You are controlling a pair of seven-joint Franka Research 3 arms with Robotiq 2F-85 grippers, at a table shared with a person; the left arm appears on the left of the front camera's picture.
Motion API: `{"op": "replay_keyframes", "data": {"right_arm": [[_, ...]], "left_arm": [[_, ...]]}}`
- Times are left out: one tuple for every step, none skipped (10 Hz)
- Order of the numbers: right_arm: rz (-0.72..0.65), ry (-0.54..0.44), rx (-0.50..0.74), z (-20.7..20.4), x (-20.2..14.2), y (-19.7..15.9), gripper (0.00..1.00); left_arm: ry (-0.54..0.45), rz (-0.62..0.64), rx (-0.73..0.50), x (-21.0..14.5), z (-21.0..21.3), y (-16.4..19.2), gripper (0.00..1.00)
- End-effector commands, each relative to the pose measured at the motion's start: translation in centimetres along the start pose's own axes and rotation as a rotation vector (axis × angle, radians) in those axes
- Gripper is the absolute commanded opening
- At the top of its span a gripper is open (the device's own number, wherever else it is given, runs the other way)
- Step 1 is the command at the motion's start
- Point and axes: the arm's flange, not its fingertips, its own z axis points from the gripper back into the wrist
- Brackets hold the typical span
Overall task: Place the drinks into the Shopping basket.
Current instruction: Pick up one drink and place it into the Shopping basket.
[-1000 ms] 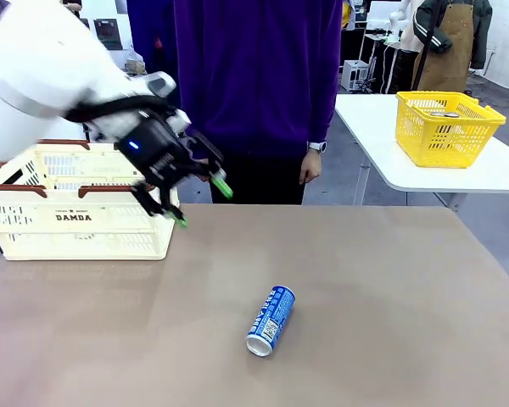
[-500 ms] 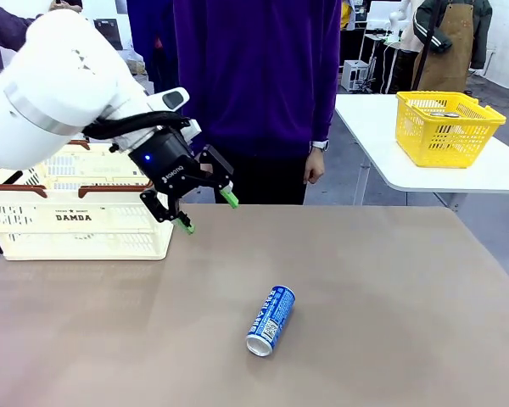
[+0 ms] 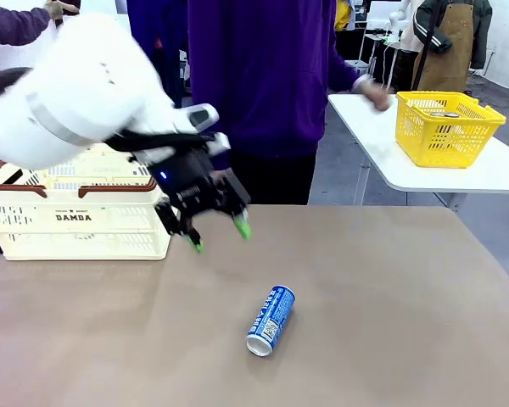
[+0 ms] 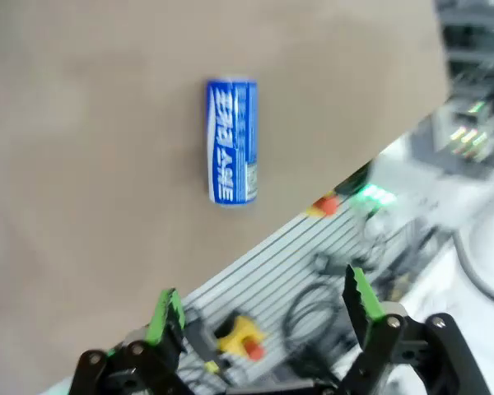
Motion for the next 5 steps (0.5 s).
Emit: {"op": "replay_keyframes", "data": {"right_arm": [[-0.013,0.006,0.0,0.1,-0.2,0.4,1.0],[-0.013,0.006,0.0,0.1,-0.2,0.4,1.0],[-0.013,0.006,0.0,0.1,-0.2,0.4,1.0],[-0.013,0.006,0.0,0.1,-0.2,0.4,1.0],[-0.013,0.006,0.0,0.1,-0.2,0.4,1.0]], "left_arm": [[0.008,-0.186,0.151,1.4,-4.1,-2.6,1.0],[0.023,-0.168,0.202,1.6,-6.1,-3.1,1.0],[0.045,-0.197,0.187,1.5,-8.2,-3.4,1.0],[-0.032,-0.154,0.226,1.8,-10.0,-3.4,1.0],[-0.061,-0.145,0.229,2.3,-12.0,-3.5,1.0]]}}
